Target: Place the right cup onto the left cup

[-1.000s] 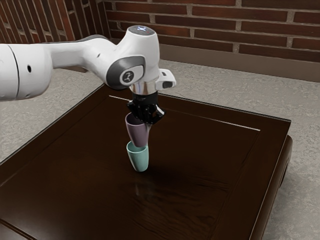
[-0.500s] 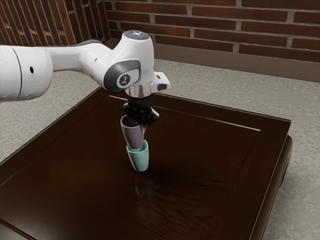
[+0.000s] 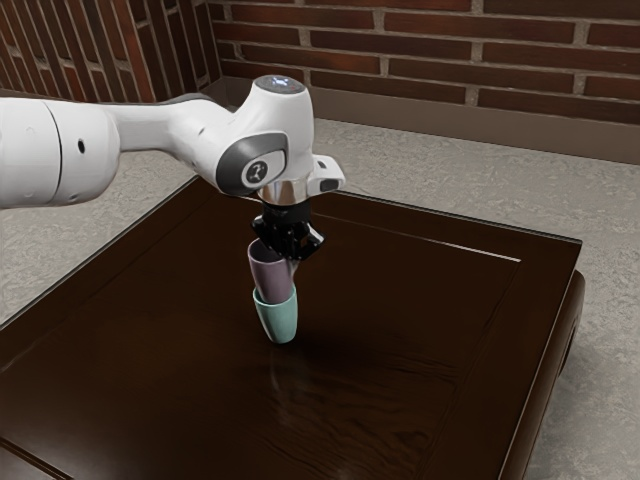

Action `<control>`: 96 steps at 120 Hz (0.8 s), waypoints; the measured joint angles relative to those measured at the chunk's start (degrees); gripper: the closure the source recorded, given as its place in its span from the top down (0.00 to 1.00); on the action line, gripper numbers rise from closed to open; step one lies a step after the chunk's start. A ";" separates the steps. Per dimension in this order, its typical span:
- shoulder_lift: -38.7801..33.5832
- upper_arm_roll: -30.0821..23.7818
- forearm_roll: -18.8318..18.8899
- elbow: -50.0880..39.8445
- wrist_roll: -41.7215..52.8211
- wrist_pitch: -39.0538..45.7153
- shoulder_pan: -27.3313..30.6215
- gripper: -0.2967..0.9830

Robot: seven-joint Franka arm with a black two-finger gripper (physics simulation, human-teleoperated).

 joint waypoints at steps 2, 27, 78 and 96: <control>0.03 0.02 0.01 -0.01 0.02 0.03 0.01 0.16; 0.59 0.41 -0.09 -0.04 0.29 0.28 -0.03 0.22; 1.77 0.44 -0.44 0.00 0.96 0.97 -0.01 0.63; -1.14 0.44 -0.41 0.03 1.14 0.48 -0.04 0.70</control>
